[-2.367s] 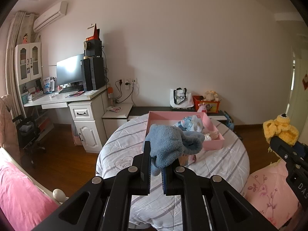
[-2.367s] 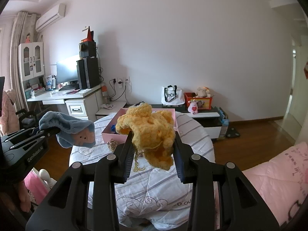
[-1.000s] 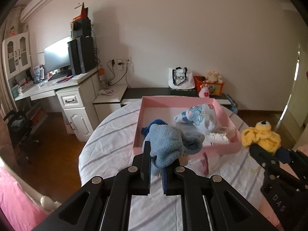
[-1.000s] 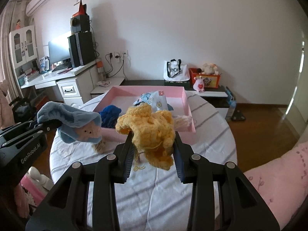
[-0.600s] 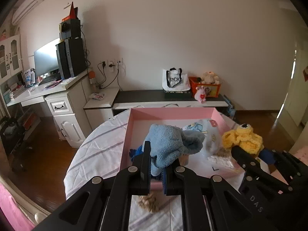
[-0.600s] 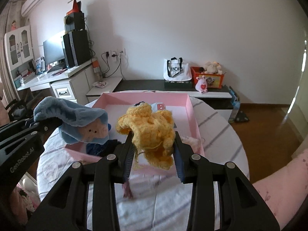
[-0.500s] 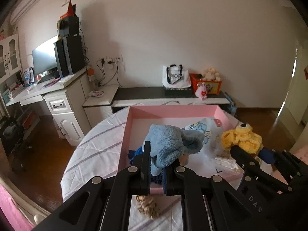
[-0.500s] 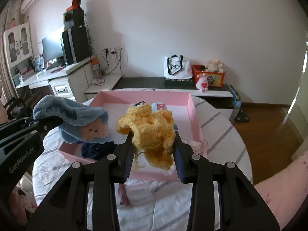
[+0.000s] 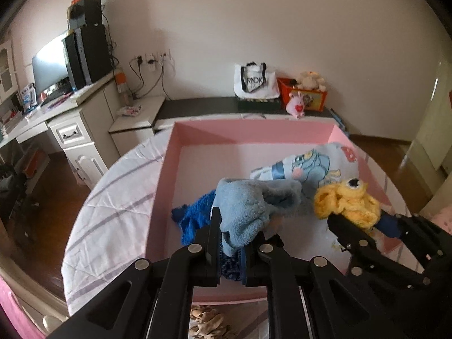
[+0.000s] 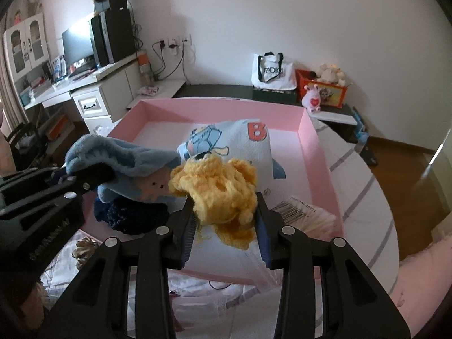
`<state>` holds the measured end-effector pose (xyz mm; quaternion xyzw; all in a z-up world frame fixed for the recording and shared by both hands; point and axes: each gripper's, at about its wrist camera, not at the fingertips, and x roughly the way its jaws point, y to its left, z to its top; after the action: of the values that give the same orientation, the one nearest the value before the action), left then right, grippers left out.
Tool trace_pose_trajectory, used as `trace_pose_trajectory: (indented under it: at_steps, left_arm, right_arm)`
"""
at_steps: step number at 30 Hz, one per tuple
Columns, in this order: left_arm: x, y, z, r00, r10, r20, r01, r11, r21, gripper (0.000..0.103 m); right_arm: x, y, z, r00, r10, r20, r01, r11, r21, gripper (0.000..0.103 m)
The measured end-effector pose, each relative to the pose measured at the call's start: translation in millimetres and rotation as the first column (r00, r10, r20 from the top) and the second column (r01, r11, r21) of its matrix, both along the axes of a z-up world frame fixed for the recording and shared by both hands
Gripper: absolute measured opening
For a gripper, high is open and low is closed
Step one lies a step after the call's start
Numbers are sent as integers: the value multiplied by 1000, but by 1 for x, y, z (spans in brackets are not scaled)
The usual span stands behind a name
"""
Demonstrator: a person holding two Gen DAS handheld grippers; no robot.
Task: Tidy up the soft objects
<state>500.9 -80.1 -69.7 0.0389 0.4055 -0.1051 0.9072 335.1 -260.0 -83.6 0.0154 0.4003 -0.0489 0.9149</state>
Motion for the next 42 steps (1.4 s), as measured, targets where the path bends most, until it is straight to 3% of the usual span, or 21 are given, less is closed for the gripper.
trace_pose_trajectory:
  at_steps: [4,7,9,11,15,17,22,26,42]
  left_arm:
    - [9,-2,1,1000,7,7,-7,1000,9,10]
    - [9,-1,1,1000,16,6,-16,1000,9,19]
    - [9,-2,1,1000,18,7,-18,1000,10,39]
    - [5,-1,3,1000,21,20,-21,1000,11,49]
    - [-8,5,2,998,55,40,-55,998,18,70]
    - [-18,8,1,997,60,38,-61,998,11,74]
    - [-28,9,2,997,58,41,-59,998,18,83]
    - [-37,12,3,997,63,40,-63,998,20,89]
    - [-78,21,22,996,86,26,-87,996,28,94]
  right_arm:
    - [0,-3,-5,1000,7,-15,-7,1000,17,40]
    - [-2,-4,-5,1000,7,-17,-7,1000,28,42]
    - [-6,-3,-2,1000,5,-5,-5,1000,21,45]
    - [-10,-2,0,1000,1,4,-1,1000,13,57]
    - [-18,-8,4,999,-36,12,36,999,15,70]
    - [-21,-12,5,999,-44,13,44,998,34,80]
    - [-29,-17,8,998,-68,18,67,997,29,91]
    - [-34,-21,9,996,-83,11,83,996,39,93]
    - [-64,-18,22,995,-101,3,101,994,37,94]
